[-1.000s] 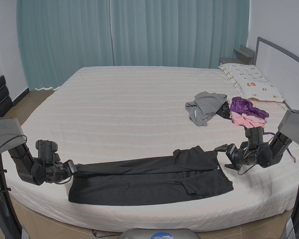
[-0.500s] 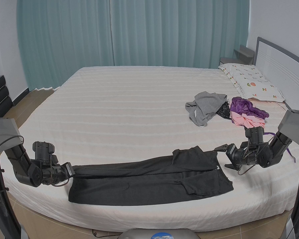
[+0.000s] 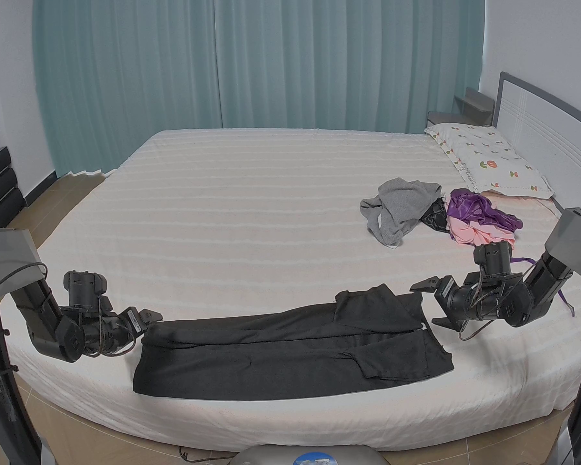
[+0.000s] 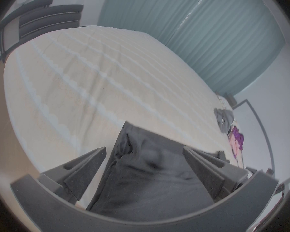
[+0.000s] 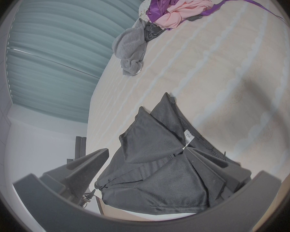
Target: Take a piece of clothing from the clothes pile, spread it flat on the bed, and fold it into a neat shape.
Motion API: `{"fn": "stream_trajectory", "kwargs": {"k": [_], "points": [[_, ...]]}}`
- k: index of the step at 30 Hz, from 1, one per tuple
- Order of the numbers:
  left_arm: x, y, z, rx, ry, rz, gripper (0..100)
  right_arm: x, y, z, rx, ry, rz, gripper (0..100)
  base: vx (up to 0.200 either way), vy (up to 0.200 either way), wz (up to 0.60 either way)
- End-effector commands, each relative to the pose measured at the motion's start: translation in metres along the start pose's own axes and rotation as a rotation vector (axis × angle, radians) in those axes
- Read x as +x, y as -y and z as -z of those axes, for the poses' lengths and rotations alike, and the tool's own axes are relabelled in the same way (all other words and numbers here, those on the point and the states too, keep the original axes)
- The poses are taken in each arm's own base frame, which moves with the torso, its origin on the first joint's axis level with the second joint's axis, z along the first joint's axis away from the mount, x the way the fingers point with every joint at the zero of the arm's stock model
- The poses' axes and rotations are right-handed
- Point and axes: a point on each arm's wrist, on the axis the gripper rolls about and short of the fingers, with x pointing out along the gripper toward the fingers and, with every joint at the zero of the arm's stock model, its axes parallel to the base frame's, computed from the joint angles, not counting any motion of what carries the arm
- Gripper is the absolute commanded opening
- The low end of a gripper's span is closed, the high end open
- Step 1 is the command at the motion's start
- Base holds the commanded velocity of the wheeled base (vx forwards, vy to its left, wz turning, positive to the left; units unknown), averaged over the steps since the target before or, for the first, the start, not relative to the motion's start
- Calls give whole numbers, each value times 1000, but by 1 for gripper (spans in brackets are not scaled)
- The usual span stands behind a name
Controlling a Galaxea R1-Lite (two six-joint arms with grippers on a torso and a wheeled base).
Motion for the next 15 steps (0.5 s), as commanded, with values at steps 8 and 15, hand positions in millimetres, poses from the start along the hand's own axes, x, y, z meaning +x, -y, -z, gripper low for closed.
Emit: {"fn": "stream_trajectory", "kwargs": {"k": [8, 15], "points": [[39, 6, 2, -21, 29, -11, 100, 2, -6, 8, -19, -4, -2, 100, 0, 0, 0], [32, 7, 4, -20, 42, -36, 0, 1, -7, 9, -21, -3, 0, 100, 0, 0, 0]]}}
